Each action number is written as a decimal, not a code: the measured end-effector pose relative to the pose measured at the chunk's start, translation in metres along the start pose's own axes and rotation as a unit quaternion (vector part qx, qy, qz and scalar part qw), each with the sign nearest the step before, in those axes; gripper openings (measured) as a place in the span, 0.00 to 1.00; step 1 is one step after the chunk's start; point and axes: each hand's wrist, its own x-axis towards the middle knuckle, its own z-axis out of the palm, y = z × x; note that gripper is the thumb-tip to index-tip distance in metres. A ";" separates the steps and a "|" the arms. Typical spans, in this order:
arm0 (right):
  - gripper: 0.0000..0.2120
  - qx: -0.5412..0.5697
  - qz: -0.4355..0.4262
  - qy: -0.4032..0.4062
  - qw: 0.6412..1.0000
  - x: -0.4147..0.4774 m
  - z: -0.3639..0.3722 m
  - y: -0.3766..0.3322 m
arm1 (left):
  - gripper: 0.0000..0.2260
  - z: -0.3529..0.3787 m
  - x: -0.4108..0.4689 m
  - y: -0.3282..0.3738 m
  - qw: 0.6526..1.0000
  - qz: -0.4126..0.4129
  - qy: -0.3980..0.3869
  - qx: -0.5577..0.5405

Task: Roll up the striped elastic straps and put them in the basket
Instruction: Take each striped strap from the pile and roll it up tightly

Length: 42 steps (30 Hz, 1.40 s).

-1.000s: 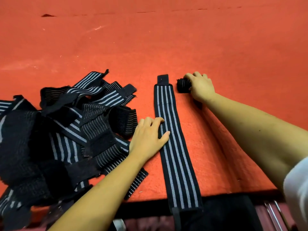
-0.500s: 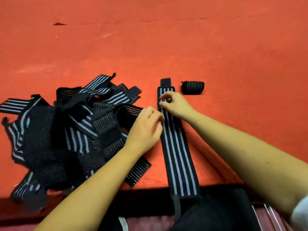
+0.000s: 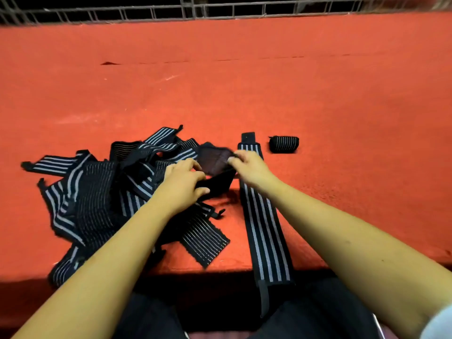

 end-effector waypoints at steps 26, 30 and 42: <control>0.30 -0.129 -0.114 -0.172 0.970 -0.050 -0.068 -0.016 | 0.05 -0.040 0.005 0.053 0.942 0.002 -0.098 -0.322; 0.12 -0.195 -0.121 -0.171 0.958 -0.045 -0.054 -0.011 | 0.07 -0.036 0.003 0.047 0.942 0.013 -0.125 -0.312; 0.07 0.092 0.030 -0.070 0.993 -0.050 -0.088 0.001 | 0.09 -0.008 0.001 0.006 0.969 -0.080 -0.111 -0.204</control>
